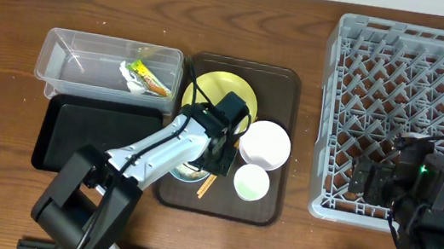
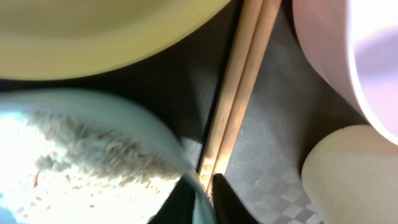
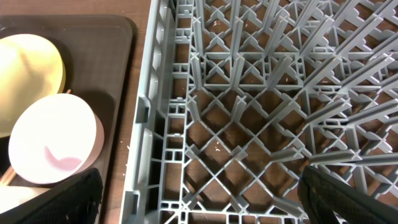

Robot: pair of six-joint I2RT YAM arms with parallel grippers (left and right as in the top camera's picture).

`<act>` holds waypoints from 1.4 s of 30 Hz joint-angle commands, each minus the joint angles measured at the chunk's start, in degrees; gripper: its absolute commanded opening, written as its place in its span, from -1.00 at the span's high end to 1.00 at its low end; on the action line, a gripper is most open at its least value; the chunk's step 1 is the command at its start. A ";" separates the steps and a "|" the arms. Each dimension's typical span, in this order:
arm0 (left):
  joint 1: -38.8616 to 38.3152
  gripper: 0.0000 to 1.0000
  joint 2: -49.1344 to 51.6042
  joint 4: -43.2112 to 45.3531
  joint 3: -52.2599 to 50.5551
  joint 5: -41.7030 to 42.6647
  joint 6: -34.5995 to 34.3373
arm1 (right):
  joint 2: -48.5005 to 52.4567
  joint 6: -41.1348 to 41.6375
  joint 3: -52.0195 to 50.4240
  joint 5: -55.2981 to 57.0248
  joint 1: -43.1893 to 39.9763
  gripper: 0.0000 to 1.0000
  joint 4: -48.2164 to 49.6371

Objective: Sort waste into correct bins and load items into the dishwasher rack
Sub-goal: 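Grasp the rim of the light-blue rice bowl with the left gripper, then carry the blue bowl left over the black tray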

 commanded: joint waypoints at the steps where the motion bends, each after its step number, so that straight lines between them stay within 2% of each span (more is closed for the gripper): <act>1: -0.13 0.88 0.11 0.11 -0.44 -0.15 0.13 | -0.09 0.52 1.29 -0.48 0.11 -0.99 -0.17; 10: -0.11 0.88 -2.60 -4.11 2.16 -2.82 0.15 | -0.09 0.52 1.29 -0.46 0.11 -0.98 -0.20; 18: 1.49 0.88 -16.48 -5.77 2.91 -3.45 0.17 | -0.09 0.50 1.29 -0.46 0.11 -0.98 -0.20; 22: 5.60 0.88 -22.91 -7.23 2.91 -3.43 0.17 | -0.09 0.50 1.29 -0.46 0.11 -0.99 -0.20; 27: 15.26 0.88 -27.67 -9.73 2.89 -2.38 0.46 | -0.09 0.50 1.29 -0.48 0.11 -0.99 -0.20; 39: 44.30 0.88 -24.74 -10.27 -0.70 29.40 15.78 | -0.09 0.52 1.29 -0.48 0.13 -0.99 -0.09; 42: 49.62 0.88 -22.43 -11.15 -1.16 37.62 19.78 | -0.09 0.52 1.29 -0.48 0.13 -0.98 -0.17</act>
